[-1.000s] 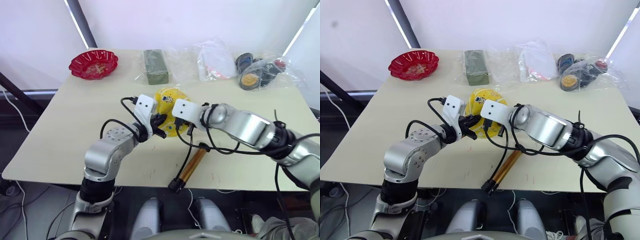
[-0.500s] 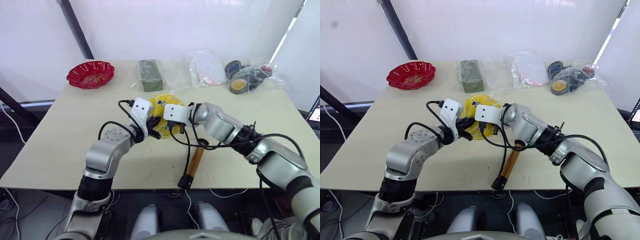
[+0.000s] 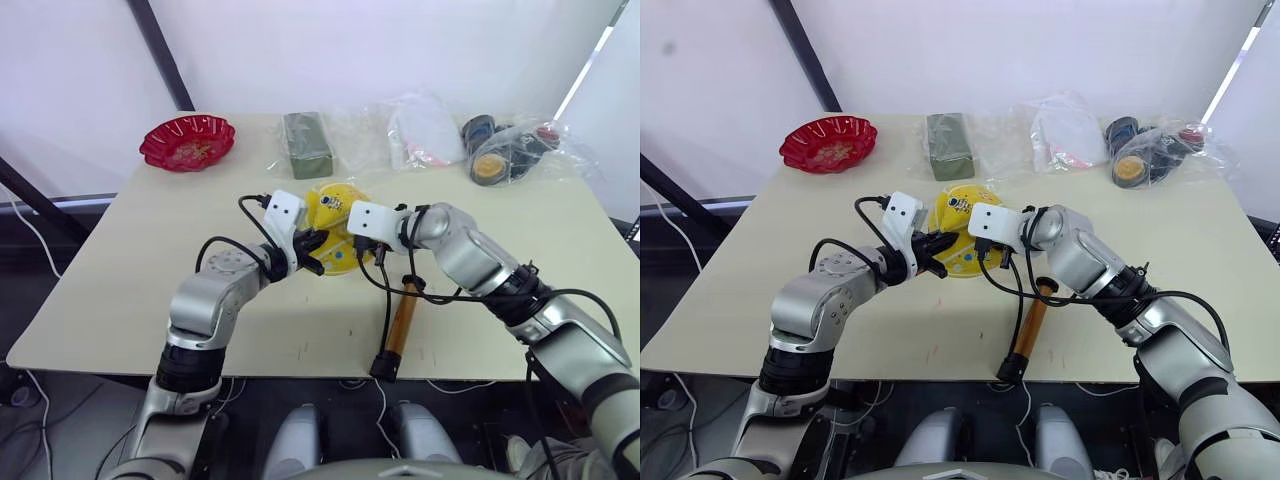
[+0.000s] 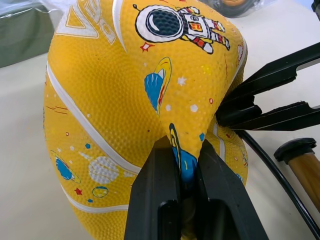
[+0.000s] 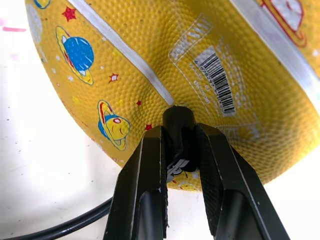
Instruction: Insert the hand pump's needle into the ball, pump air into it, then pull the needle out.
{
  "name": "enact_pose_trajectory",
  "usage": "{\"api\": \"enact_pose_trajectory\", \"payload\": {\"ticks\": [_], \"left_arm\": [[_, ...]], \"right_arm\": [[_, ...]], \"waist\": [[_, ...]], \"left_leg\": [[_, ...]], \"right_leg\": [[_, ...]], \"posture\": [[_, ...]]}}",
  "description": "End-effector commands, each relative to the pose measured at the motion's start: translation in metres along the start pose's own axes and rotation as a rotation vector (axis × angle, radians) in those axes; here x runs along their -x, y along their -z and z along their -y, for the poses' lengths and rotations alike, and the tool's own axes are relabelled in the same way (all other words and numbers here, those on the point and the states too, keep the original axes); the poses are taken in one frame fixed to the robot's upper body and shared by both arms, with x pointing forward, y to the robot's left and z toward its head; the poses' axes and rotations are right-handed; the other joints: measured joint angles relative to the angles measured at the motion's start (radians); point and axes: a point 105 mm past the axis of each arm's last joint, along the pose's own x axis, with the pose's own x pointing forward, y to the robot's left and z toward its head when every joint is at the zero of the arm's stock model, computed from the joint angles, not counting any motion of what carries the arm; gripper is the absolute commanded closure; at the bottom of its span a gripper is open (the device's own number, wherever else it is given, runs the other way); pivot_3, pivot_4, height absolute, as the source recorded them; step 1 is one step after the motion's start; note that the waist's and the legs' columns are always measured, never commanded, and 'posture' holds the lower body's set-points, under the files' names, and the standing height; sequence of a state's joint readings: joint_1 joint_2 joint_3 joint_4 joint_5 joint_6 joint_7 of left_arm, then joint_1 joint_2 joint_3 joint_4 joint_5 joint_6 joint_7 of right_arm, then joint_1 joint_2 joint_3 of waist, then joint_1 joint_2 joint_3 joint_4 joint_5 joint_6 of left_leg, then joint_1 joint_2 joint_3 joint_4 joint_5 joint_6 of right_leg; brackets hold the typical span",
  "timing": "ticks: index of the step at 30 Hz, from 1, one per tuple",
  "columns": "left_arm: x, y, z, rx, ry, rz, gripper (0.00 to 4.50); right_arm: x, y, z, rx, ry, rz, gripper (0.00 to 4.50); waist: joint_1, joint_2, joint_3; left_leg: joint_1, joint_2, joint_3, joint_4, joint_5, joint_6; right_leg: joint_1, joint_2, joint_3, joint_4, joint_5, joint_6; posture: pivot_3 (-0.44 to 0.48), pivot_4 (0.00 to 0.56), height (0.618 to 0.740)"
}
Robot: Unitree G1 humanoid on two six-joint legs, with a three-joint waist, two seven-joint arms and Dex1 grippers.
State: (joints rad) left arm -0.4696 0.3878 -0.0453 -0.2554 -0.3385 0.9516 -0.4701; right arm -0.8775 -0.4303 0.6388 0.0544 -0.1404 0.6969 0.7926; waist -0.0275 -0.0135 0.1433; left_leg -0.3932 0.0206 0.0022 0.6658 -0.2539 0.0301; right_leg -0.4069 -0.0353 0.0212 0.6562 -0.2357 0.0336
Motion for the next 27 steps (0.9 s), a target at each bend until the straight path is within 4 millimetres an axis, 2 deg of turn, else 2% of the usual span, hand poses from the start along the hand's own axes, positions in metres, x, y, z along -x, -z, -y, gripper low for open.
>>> {"api": "enact_pose_trajectory", "payload": {"ticks": [1,5,6,9,12,19,23,27], "left_arm": [[-0.010,0.002,0.015,-0.045,0.118,-0.012,4.50],[-0.013,0.002,0.011,-0.078,0.137,-0.019,4.50],[-0.014,0.002,0.009,-0.084,0.137,-0.020,4.50],[-0.015,0.001,0.004,-0.098,0.131,-0.020,4.50],[-0.016,-0.002,-0.001,-0.108,0.122,-0.014,4.50],[-0.011,-0.011,-0.003,-0.134,0.125,0.011,4.50],[-0.008,-0.013,-0.004,-0.141,0.123,0.016,4.50],[-0.003,-0.016,-0.007,-0.151,0.119,0.019,4.50]], "right_arm": [[0.002,-0.011,-0.004,0.010,-0.009,0.047,4.17],[0.002,-0.007,-0.003,-0.002,0.001,0.050,4.17],[0.002,-0.007,-0.002,-0.005,0.005,0.051,3.16],[0.013,-0.004,0.001,-0.002,0.016,0.066,1.96],[0.038,-0.003,0.006,-0.030,0.032,0.104,0.47],[0.104,-0.001,-0.001,-0.122,0.033,0.245,0.47],[0.140,-0.007,0.001,-0.181,0.102,0.449,0.47],[0.173,0.004,-0.013,-0.219,0.043,0.466,0.47]], "waist": [[0.004,0.000,0.001],[0.013,-0.001,0.003],[0.014,-0.001,0.004],[0.018,-0.001,0.006],[0.023,-0.002,0.008],[0.042,0.000,0.015],[0.042,0.000,0.015],[0.041,0.001,0.020]], "left_leg": [[-0.002,0.000,0.000,0.000,0.000,0.000],[-0.004,0.000,0.000,0.000,0.000,0.000],[-0.004,0.000,0.000,0.000,0.000,0.000],[-0.004,0.000,0.000,0.000,0.000,0.000],[-0.006,0.000,-0.001,0.001,0.000,0.000],[-0.015,-0.001,-0.005,0.001,0.000,0.000],[-0.021,-0.001,-0.010,0.001,0.000,0.000],[-0.022,-0.001,-0.010,0.001,0.000,0.000]], "right_leg": [[-0.002,0.000,0.000,0.000,0.000,0.000],[-0.003,0.000,0.000,0.000,0.000,0.000],[-0.003,0.000,0.000,0.000,0.000,0.000],[-0.003,0.000,-0.001,0.000,0.000,0.000],[-0.004,-0.001,-0.003,-0.001,0.000,0.001],[-0.007,-0.001,-0.006,-0.006,0.002,0.004],[-0.009,0.000,-0.011,-0.011,0.002,0.004],[-0.009,0.000,-0.011,-0.014,0.003,0.005]], "posture": [[0.000,0.150,0.740],[0.000,0.150,0.740],[0.000,0.150,0.740],[0.000,0.150,0.740],[0.000,0.150,0.740],[0.000,0.150,0.740],[0.000,0.150,0.740],[0.000,0.150,0.740]]}}
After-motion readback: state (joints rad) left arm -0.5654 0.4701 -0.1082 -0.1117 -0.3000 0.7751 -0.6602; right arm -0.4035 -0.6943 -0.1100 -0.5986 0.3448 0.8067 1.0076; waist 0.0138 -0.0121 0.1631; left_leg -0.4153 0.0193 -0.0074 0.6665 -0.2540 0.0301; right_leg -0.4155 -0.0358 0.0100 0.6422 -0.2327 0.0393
